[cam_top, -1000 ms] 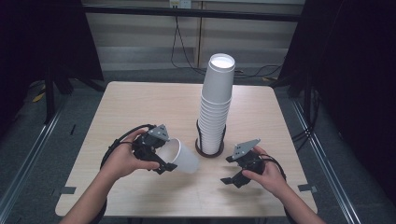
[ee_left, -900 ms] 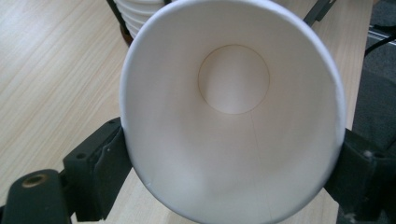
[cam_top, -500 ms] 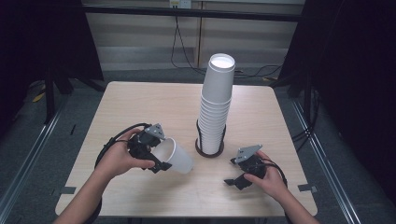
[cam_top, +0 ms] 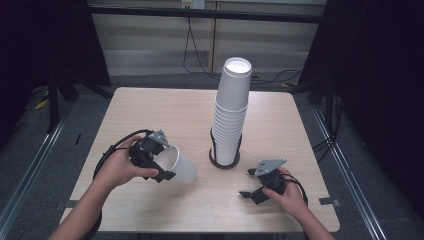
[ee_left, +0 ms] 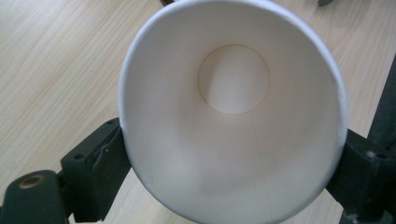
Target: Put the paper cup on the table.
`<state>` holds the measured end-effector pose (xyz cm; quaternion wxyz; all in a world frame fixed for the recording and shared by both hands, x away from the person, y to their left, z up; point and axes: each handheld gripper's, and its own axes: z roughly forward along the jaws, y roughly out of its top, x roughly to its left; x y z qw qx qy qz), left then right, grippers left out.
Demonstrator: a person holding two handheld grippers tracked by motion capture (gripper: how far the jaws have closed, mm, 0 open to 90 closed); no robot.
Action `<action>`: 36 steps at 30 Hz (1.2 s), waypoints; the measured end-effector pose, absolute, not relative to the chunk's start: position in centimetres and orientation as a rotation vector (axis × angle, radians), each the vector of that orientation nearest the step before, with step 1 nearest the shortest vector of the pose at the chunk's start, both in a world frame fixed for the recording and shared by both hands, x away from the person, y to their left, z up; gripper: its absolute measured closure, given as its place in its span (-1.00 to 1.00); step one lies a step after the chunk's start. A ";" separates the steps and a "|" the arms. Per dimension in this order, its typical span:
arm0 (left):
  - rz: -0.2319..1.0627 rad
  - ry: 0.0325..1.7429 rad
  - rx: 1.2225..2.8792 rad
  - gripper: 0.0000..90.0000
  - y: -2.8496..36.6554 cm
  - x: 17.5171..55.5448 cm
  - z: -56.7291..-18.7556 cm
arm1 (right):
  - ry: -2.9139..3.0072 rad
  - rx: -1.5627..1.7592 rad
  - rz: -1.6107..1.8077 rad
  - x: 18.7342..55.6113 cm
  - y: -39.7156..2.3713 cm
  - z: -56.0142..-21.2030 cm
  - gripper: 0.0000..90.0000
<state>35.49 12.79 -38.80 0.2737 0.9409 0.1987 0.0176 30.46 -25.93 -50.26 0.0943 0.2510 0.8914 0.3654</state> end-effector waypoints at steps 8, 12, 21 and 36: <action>0.060 0.570 2.549 -0.76 13.3 35.7 -39.1 | 2.636 0.747 1.091 30.5 -25.9 -50.3 -0.75; 0.074 0.591 2.566 -0.77 13.5 35.9 -39.2 | 2.635 0.747 1.091 30.4 -25.9 -50.3 -0.75; 0.128 0.633 2.637 -0.78 13.5 36.1 -39.2 | 2.634 0.746 1.092 30.4 -25.9 -50.3 -0.75; 0.124 0.625 2.666 -0.85 12.5 36.7 -40.4 | 2.634 0.746 1.092 30.4 -25.9 -50.3 -0.75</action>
